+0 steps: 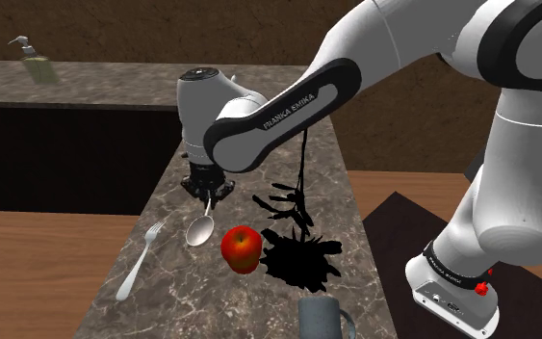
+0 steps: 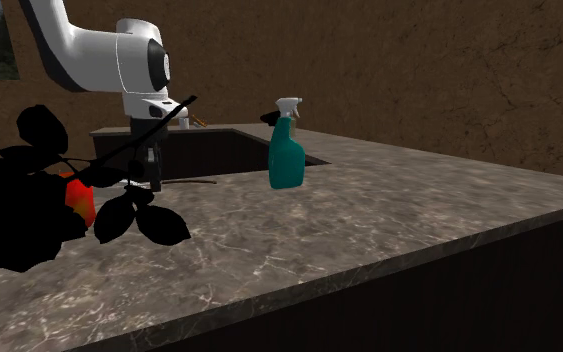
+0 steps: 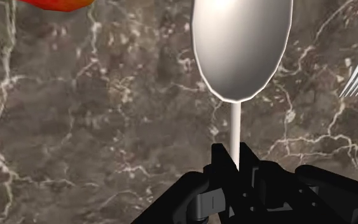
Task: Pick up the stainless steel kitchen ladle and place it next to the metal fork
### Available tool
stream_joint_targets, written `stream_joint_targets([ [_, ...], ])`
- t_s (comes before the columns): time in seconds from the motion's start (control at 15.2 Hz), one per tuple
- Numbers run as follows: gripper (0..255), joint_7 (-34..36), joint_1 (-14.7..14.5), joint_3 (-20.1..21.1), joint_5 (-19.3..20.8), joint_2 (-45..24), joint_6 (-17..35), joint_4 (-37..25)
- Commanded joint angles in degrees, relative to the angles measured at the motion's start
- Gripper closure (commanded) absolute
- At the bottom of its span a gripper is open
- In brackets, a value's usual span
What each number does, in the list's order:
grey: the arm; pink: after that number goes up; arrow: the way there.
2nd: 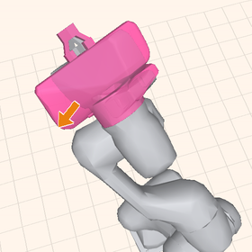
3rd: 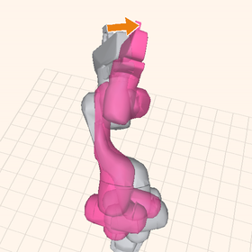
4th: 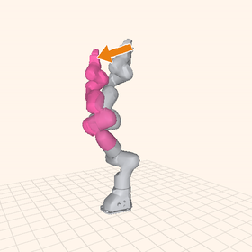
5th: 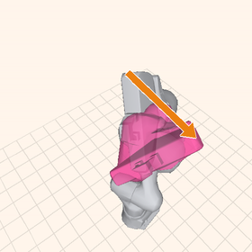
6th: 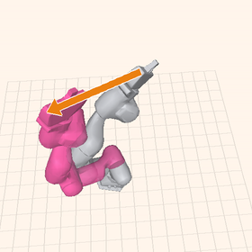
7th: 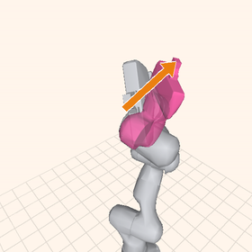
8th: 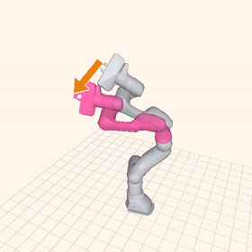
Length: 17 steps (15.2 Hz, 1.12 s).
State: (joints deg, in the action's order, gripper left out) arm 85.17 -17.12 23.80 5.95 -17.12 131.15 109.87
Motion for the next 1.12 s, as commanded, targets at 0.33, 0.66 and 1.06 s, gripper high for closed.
stream_joint_targets([
  [0.33,255,0.25,-0.16,-0.22,0.51,-0.95,1.25,0.34],
  [0.66,0,0.25,-0.16,-0.22,0.51,-0.95,1.25,0.34],
  [1.06,0,-0.99,0.66,0.47,-1.4,2.56,-3.39,-1.08],
])
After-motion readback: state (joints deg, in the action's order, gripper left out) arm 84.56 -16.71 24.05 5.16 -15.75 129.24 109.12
